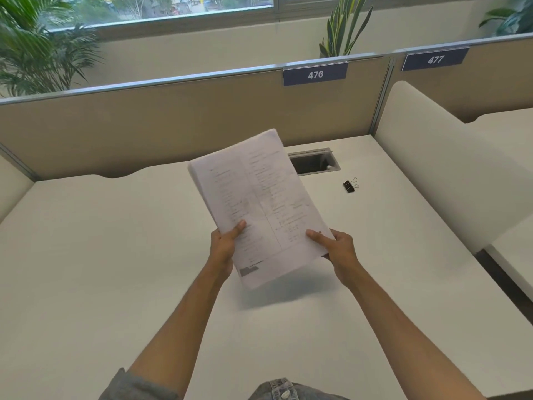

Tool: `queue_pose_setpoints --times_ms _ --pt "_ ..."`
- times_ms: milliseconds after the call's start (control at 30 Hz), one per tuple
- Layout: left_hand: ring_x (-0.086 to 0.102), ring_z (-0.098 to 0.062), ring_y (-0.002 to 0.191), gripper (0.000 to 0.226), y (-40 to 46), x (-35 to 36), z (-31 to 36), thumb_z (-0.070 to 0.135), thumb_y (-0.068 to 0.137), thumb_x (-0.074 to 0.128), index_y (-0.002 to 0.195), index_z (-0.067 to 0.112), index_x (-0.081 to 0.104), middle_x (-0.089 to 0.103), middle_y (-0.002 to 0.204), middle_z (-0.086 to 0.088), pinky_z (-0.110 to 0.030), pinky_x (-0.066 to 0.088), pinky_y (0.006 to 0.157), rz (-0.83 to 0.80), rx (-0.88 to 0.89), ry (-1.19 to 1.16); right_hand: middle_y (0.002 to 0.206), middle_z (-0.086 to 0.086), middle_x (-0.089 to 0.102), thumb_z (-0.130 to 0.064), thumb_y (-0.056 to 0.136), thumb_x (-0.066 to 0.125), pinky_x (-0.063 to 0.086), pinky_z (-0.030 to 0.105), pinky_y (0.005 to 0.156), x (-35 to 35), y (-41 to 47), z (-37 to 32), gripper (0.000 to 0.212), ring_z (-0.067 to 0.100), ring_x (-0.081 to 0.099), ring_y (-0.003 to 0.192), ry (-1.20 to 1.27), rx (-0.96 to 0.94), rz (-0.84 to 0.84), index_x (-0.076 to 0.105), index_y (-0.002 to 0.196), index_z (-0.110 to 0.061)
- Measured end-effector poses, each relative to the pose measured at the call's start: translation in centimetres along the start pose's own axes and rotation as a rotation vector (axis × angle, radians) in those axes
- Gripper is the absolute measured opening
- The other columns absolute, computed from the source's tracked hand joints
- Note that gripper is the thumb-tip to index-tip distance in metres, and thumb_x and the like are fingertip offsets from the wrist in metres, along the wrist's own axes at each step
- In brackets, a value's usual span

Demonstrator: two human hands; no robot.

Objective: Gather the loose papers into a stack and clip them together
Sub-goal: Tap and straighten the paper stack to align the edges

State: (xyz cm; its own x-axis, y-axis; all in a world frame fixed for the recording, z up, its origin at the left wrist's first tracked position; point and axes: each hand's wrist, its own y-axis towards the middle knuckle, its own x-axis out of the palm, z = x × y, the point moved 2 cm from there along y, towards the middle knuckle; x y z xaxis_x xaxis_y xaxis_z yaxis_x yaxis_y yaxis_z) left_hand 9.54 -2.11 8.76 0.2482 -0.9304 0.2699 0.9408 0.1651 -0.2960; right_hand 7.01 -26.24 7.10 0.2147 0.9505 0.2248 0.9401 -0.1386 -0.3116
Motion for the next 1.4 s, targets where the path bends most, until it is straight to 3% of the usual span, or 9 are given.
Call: queue_pose_setpoints --times_ms 133,333,467,633,733,900,1033,1200,1400 --pt "0.066 -0.032 0.105 0.024 -0.5 1.0 0.0 0.006 0.089 0.066 0.107 0.022 0.064 0.070 0.117 -0.008 -0.051 0.054 0.090 0.023 -0.044 -0.190 0.101 0.003 0.075 -0.005 0.085 0.069 0.059 0.028 0.073 2.6 -0.7 0.0 0.028 0.018 0.070 0.086 0.377 0.090 0.002 0.067 0.113 -0.008" --pt "0.065 -0.032 0.113 0.038 -1.7 3.2 -0.4 0.010 0.088 0.067 0.122 0.024 0.060 0.067 0.128 -0.007 -0.055 0.052 0.095 -0.024 -0.022 -0.206 0.114 0.002 0.073 -0.002 0.086 0.069 0.056 0.041 0.091 5.4 -1.4 -0.2 0.031 0.022 0.069 0.106 0.419 -0.022 0.024 0.065 0.111 -0.020" --pt "0.068 -0.022 0.105 0.028 -1.1 1.5 3.1 0.031 0.095 0.057 0.121 0.023 0.063 0.071 0.118 -0.002 -0.038 0.057 0.080 -0.085 0.023 -0.181 0.119 0.007 0.071 0.000 0.084 0.072 0.053 0.046 0.097 3.9 -0.7 -1.4 0.037 0.026 0.068 0.109 0.297 -0.058 0.081 0.064 0.119 -0.011" --pt "0.061 -0.020 0.081 0.056 1.4 -3.6 9.1 0.060 0.090 0.045 0.115 0.015 0.066 0.069 0.090 -0.003 -0.034 0.049 0.074 -0.085 0.041 -0.110 0.116 0.008 0.072 -0.001 0.085 0.071 0.057 0.046 0.090 1.6 -0.6 -2.5 0.035 0.028 0.069 0.105 0.219 -0.083 0.049 0.065 0.119 -0.008" --pt "0.069 -0.021 0.074 0.043 1.8 -4.8 11.2 0.049 0.093 0.048 0.106 0.015 0.071 0.076 0.089 -0.005 -0.029 0.051 0.063 -0.169 0.008 0.165 0.109 0.004 0.074 -0.003 0.085 0.071 0.061 0.041 0.080 1.1 -0.5 -3.2 0.028 0.024 0.073 0.095 0.122 -0.121 0.002 0.068 0.112 -0.012" --pt "0.069 -0.033 0.096 0.033 1.6 -4.7 11.2 0.032 0.079 0.070 0.107 0.016 0.072 0.074 0.110 -0.008 -0.044 0.058 0.078 -0.345 -0.043 0.557 0.100 0.001 0.076 -0.008 0.086 0.071 0.061 0.032 0.066 1.2 -0.2 -4.3 0.020 0.021 0.075 0.084 -0.089 -0.217 -0.083 0.070 0.106 -0.009" --pt "0.073 -0.029 0.092 0.030 1.7 -4.1 8.6 0.022 0.090 0.065 0.119 0.013 0.064 0.072 0.112 -0.012 -0.041 0.060 0.070 -0.294 -0.047 0.415 0.095 0.005 0.074 -0.013 0.089 0.070 0.059 0.026 0.061 1.7 0.5 -4.4 0.017 0.019 0.073 0.076 -0.271 -0.308 -0.045 0.072 0.104 -0.007" --pt "0.068 -0.029 0.094 0.020 1.1 -2.4 3.5 0.016 0.093 0.062 0.112 0.009 0.065 0.071 0.103 -0.009 -0.042 0.059 0.080 -0.090 0.076 0.236 0.085 0.010 0.068 -0.011 0.090 0.069 0.049 0.012 0.050 2.7 0.9 -2.2 0.014 0.021 0.064 0.072 -0.290 -0.395 0.129 0.072 0.093 0.001" --pt "0.065 -0.027 0.091 0.016 -0.2 -1.6 1.4 0.018 0.091 0.065 0.106 0.013 0.066 0.070 0.098 -0.006 -0.039 0.055 0.075 -0.025 0.073 0.217 0.078 0.007 0.067 -0.020 0.085 0.075 0.058 0.026 0.054 3.3 0.9 -1.1 0.013 0.022 0.066 0.070 -0.267 -0.361 0.171 0.072 0.088 -0.007"
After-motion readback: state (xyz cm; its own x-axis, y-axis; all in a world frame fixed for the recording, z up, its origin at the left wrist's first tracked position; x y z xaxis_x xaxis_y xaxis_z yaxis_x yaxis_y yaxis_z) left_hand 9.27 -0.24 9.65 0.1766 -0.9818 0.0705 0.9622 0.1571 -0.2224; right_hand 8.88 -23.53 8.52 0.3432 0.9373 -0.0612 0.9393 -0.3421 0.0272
